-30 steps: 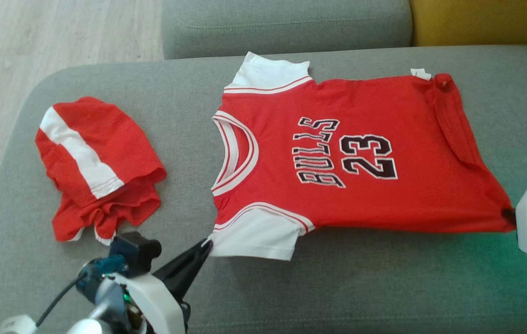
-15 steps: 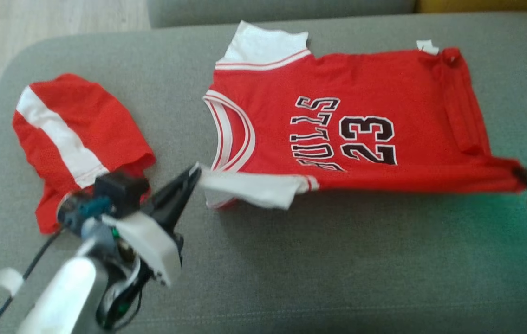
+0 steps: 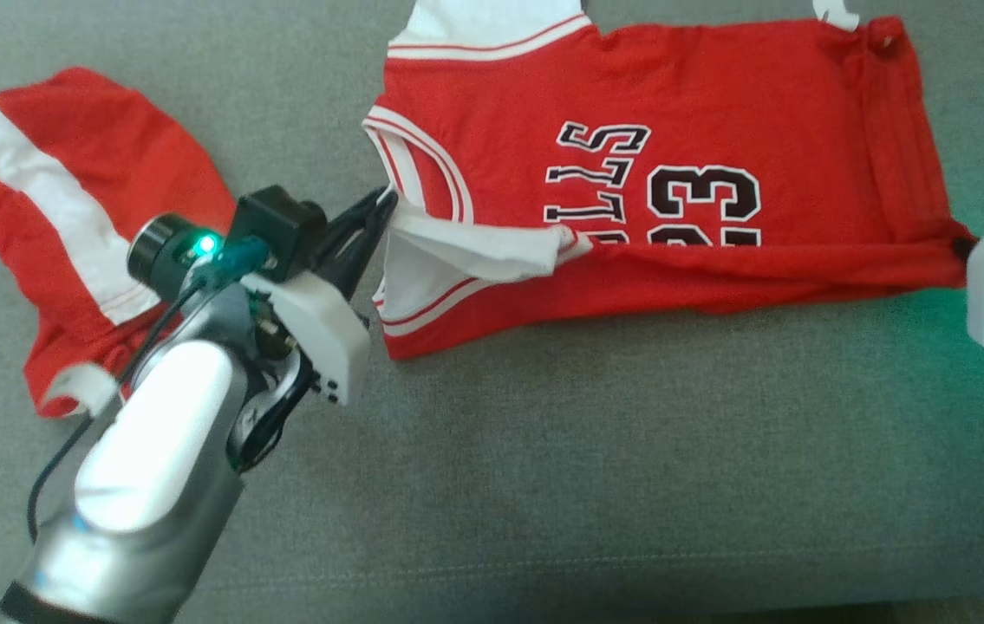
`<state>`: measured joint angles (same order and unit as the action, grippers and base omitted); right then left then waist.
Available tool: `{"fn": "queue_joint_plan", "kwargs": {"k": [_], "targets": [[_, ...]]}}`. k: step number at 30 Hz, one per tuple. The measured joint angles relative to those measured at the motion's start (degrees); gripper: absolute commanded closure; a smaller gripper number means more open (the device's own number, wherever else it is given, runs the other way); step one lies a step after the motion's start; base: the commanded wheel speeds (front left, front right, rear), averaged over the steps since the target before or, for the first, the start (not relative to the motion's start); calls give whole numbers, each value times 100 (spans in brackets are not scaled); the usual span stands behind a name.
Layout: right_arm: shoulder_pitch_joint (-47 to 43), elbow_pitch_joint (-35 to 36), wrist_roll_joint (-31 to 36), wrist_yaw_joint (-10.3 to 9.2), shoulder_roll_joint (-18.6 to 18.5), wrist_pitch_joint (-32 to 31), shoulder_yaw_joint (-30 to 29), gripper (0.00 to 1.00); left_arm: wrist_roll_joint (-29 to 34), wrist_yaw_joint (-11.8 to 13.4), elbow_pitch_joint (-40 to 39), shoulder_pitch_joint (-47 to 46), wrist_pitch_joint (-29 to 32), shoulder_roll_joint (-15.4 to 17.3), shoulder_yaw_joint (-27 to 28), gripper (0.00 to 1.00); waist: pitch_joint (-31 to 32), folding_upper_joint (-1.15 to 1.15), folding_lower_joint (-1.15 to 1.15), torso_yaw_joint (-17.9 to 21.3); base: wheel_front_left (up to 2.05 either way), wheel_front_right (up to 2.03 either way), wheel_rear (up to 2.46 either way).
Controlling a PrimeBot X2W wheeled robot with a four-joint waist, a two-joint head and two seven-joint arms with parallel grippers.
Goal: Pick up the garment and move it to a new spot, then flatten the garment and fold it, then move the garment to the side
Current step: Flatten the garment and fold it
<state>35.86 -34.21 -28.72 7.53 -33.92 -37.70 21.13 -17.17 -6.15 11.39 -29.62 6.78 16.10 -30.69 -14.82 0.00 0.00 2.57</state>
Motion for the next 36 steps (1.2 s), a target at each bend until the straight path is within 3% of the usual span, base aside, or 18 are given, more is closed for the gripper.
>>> {"fn": "queue_joint_plan", "kwargs": {"k": [11,12,13,14,15,16,21,26,32,36], "targets": [[600,-566,168,0,297,378,167,100,398,-8,1439,-945,-665,-321,-210,100,-445,0,0,53,0,0,0],[653,-622,202,0,305,476,166,96,402,3,1560,-1025,-716,-359,-215,100,-470,0,0,60,0,0,0],[718,-693,253,0,320,624,154,6,434,11,1686,-1104,-779,-397,-234,100,-493,0,0,67,0,0,0],[775,-757,285,0,348,765,109,0,472,30,1797,-1167,-850,-435,-254,100,-511,0,0,74,0,0,0],[839,-824,292,0,393,898,66,0,509,83,1904,-1218,-943,-471,-256,70,-523,0,0,82,0,0,0],[891,-886,292,0,448,1037,23,0,533,138,2009,-1265,-1047,-508,-256,0,-528,0,0,92,0,0,0],[968,-1053,258,0,637,1908,-86,0,511,458,2390,-1346,-1553,-720,-122,0,-456,0,0,127,0,0,0],[923,-964,192,0,717,3072,-249,0,73,772,2359,-1305,-1985,-976,347,0,-251,0,0,149,0,0,0],[536,-536,222,0,967,4446,-647,0,-372,1062,1615,-654,-2108,-1182,889,0,93,0,0,184,0,0,0],[9,-153,416,0,1166,4962,-1058,0,-425,1184,870,57,-2109,-1290,1127,0,336,0,0,203,0,0,0]]}}
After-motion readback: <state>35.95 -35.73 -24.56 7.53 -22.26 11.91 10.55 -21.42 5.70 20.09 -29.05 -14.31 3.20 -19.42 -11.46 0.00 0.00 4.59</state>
